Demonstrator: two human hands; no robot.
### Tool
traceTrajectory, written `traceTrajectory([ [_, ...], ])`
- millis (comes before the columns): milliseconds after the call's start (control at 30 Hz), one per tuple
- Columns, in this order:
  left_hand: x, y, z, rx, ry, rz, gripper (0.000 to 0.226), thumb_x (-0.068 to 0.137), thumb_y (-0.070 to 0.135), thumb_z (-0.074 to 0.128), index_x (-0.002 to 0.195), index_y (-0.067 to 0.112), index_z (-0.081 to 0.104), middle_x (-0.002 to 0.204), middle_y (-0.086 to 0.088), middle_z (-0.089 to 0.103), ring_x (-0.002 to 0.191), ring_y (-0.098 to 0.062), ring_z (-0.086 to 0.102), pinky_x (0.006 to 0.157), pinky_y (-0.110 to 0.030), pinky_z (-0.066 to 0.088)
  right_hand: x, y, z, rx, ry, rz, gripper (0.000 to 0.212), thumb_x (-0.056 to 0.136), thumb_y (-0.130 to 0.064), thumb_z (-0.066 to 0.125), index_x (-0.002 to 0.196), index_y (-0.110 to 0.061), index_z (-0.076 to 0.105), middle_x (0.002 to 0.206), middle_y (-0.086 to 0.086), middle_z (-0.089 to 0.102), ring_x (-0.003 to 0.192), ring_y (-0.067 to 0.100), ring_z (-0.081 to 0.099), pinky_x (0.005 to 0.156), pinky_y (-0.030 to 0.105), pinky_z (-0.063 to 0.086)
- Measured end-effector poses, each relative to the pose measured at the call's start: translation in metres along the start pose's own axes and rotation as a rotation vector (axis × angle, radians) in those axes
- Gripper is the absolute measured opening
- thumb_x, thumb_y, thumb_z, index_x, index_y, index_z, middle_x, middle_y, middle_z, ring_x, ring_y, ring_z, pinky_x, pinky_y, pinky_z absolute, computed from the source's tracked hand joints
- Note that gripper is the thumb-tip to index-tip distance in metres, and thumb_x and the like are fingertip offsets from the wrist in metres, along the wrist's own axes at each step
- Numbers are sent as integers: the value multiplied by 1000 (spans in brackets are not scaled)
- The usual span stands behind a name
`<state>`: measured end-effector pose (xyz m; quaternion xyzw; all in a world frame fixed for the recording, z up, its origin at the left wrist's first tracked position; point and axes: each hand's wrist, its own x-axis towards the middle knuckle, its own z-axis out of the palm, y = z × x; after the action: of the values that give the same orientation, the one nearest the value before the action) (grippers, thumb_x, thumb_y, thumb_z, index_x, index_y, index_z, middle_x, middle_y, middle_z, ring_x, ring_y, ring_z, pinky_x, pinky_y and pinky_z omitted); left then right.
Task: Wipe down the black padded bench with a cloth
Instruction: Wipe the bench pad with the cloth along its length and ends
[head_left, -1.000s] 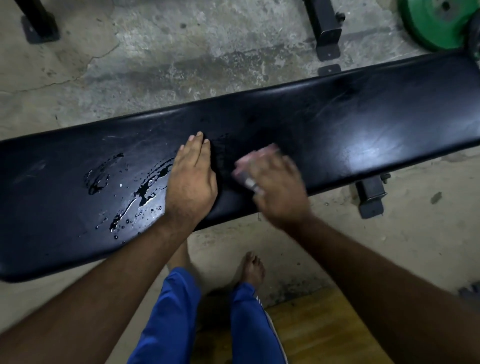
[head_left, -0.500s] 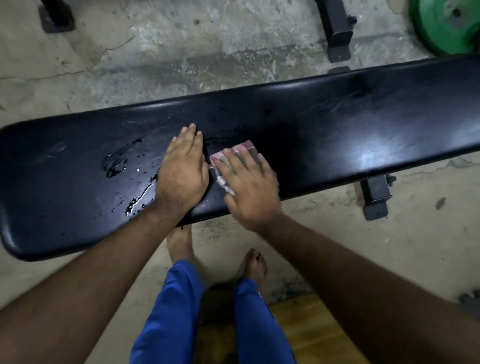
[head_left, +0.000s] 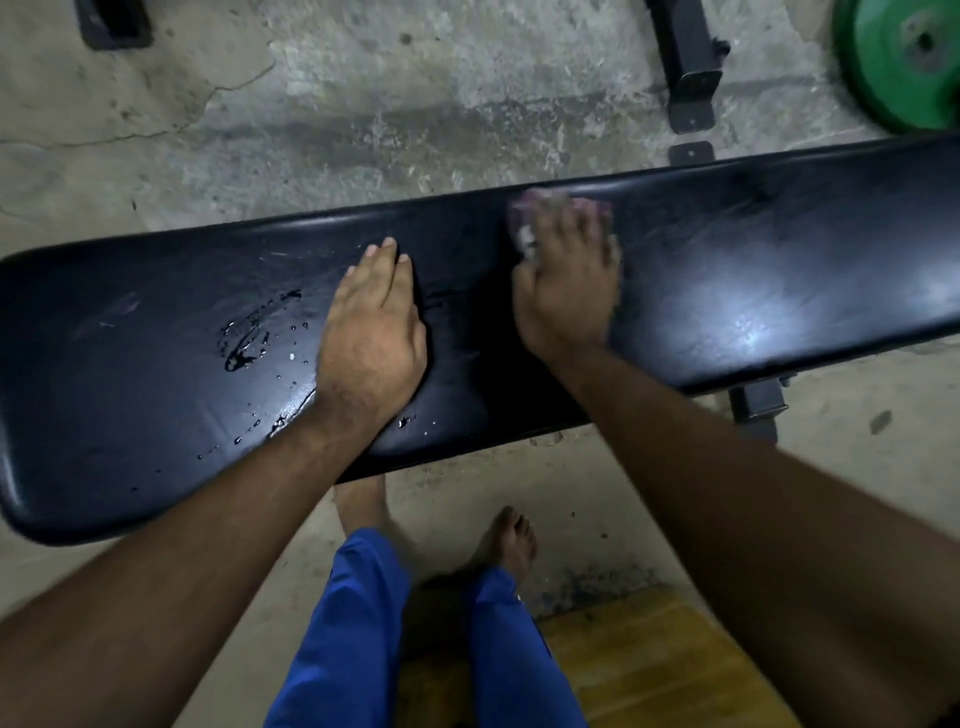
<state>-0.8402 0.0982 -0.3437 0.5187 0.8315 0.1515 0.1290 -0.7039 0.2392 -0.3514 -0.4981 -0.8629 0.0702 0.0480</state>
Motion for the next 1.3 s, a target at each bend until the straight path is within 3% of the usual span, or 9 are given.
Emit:
traceTrajectory([
  [133,5,1,-8,8,-17,-22,51,91,13,41,139,-4,43,151,-21,37,141,-33,33,118,-44,23,-10,8,-2,5,-179,-512,68,83,-33,41,151,-26,44,158,2,42,149,26,32,121,48,23],
  [267,20,-7,-15,18,-34,-12,50,94,11,42,142,-5,38,153,-22,32,144,-32,27,119,-44,19,39,-4,-3,17,-27,59,69,82,-37,34,149,-26,47,154,5,47,148,31,33,120,51,26],
  [433,25,-16,-21,-12,-86,-15,49,94,12,44,140,-5,41,153,-22,33,143,-33,29,118,-45,22,32,-9,-4,33,-188,-488,66,83,-32,40,148,-31,47,154,-2,48,147,24,36,120,43,25],
  [567,25,-25,-22,8,-90,-7,51,92,12,43,140,-6,41,152,-23,33,142,-34,29,118,-46,23,69,-21,-4,76,-56,35,54,83,-34,39,130,-27,63,127,3,67,128,30,53,113,45,33],
  [700,28,-27,-25,-9,-93,-21,55,89,17,36,138,-6,43,151,-23,36,141,-34,32,117,-45,25,32,-62,2,61,-182,-463,62,84,-34,43,145,-25,51,143,2,58,136,27,47,116,45,31],
  [867,27,-33,-25,-37,-99,6,55,88,16,37,139,-5,44,151,-21,36,141,-33,33,117,-43,25,82,-51,-3,47,-133,-9,62,84,-41,27,134,-28,63,130,0,67,125,28,56,112,45,34],
  [1033,26,-35,-28,-70,-104,16,58,85,17,33,137,-6,45,150,-22,37,139,-35,35,117,-43,27,29,-46,-3,3,-259,-506,66,87,-35,39,153,-30,40,157,-3,43,149,22,33,124,46,20],
  [1167,16,-37,-28,-63,-82,17,56,85,11,39,138,-7,43,150,-23,36,140,-35,33,117,-46,27,51,-41,-4,5,-135,-83,62,87,-38,38,147,-27,49,151,4,50,146,30,37,123,49,21],
  [1300,5,-33,-28,-38,-85,-6,55,87,10,42,140,-5,41,151,-23,35,142,-34,30,118,-45,24,-27,-46,2,32,-204,-511,63,90,-37,45,151,-24,43,159,3,41,150,25,31,121,50,24],
])
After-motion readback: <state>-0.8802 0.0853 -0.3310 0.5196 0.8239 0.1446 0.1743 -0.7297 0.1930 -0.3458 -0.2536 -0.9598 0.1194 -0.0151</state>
